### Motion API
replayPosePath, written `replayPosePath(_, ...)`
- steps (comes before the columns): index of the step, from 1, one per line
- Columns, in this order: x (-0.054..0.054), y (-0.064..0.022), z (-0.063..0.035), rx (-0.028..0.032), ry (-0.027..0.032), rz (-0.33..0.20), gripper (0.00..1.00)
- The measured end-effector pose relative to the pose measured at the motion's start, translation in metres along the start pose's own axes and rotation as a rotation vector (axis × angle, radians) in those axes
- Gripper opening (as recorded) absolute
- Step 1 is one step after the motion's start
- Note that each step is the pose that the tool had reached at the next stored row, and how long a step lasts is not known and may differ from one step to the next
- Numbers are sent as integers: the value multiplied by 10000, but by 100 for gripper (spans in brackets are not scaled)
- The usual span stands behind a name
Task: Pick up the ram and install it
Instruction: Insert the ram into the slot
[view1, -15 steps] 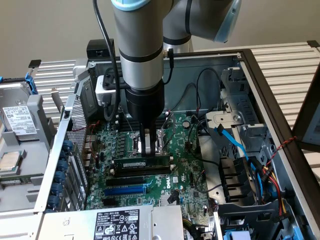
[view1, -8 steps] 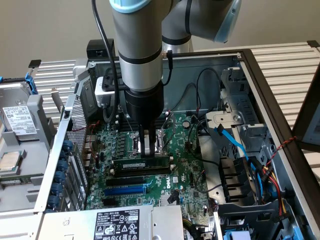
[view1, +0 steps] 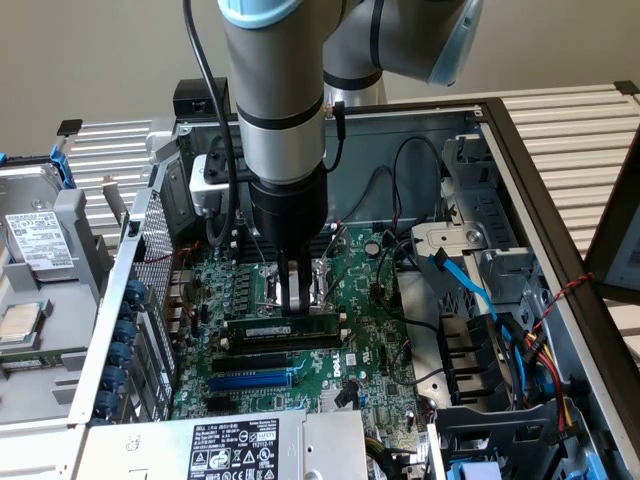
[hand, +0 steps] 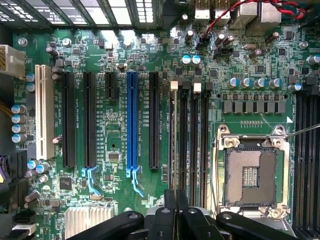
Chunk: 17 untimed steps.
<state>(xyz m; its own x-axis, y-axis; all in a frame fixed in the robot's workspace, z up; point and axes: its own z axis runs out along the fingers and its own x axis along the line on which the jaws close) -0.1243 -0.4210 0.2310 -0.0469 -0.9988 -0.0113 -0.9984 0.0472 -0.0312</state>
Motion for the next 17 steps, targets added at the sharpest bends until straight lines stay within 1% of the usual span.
replayPosePath(5,0,1,3,1,-2,12,12)
replayPosePath(10,-1,4,6,0,-36,76,12)
replayPosePath(17,0,4,9,3,-38,92,12)
